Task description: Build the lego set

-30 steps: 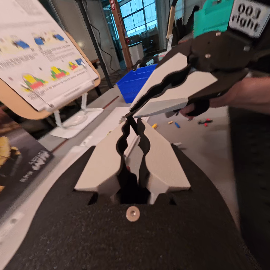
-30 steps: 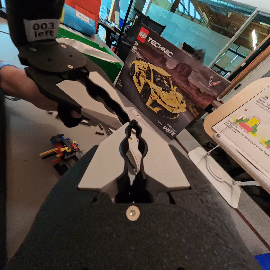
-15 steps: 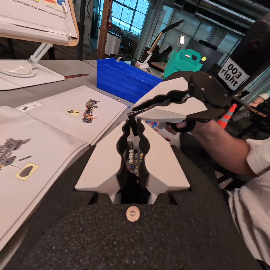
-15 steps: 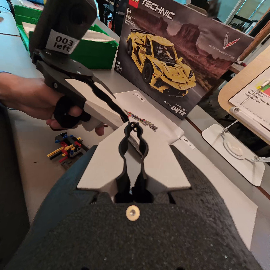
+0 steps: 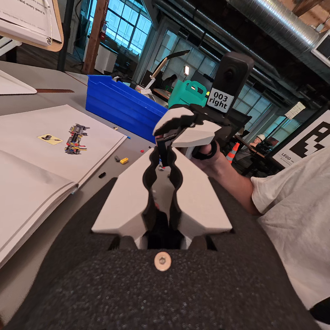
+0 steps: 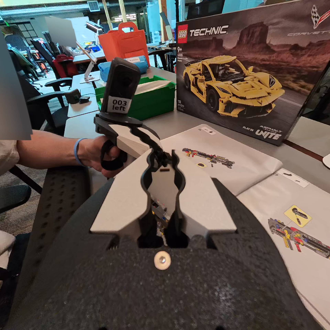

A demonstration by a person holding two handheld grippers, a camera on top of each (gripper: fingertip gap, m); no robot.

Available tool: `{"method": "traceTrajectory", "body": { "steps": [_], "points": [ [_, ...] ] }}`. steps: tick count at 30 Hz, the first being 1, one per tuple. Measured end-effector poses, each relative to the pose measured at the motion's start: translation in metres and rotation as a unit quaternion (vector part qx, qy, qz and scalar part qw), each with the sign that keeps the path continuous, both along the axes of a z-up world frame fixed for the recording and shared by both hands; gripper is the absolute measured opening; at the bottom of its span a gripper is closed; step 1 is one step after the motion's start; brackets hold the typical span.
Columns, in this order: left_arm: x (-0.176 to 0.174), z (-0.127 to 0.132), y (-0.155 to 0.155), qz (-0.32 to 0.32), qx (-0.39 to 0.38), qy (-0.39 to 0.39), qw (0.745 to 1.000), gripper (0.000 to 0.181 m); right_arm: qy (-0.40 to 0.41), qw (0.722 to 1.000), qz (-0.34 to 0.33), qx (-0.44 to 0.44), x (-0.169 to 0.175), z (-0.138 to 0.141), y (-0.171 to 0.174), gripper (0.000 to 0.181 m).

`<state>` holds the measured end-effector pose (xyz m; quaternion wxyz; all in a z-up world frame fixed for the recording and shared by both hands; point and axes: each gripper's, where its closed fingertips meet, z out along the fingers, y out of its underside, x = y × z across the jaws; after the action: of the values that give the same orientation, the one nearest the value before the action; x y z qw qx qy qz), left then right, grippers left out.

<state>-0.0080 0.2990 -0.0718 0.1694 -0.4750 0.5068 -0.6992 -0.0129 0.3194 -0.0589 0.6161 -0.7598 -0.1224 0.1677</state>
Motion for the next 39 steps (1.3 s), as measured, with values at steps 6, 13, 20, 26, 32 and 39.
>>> {"method": "traceTrajectory", "body": {
  "steps": [6, 13, 20, 26, 32, 39],
  "points": [
    [0.0, 0.002, -0.002, -0.013, -0.031, 0.003, 0.999, 0.007, 0.052, 0.998, 0.015, -0.01, -0.001, 0.001, 0.001, 0.022],
    [-0.004, 0.01, -0.003, -0.003, 0.002, -0.036, 0.999, 0.007, 0.172, 0.981, 0.083, -0.035, -0.012, 0.005, -0.004, 0.025],
    [-0.005, 0.008, -0.004, 0.002, 0.033, -0.044, 0.999, 0.007, 0.207, 0.972, 0.104, -0.025, -0.013, 0.004, -0.005, 0.024],
    [-0.003, 0.001, -0.003, 0.01, 0.063, -0.038, 0.997, 0.007, 0.189, 0.976, 0.102, -0.023, -0.012, -0.003, -0.005, 0.023],
    [-0.001, 0.0, -0.002, 0.022, 0.073, -0.037, 0.996, 0.007, 0.221, 0.969, 0.105, -0.02, -0.011, -0.003, -0.004, 0.023],
    [0.001, 0.0, 0.0, 0.025, 0.052, -0.029, 0.998, 0.007, 0.253, 0.961, 0.105, -0.032, -0.009, -0.002, -0.002, 0.025]
  ]
}}
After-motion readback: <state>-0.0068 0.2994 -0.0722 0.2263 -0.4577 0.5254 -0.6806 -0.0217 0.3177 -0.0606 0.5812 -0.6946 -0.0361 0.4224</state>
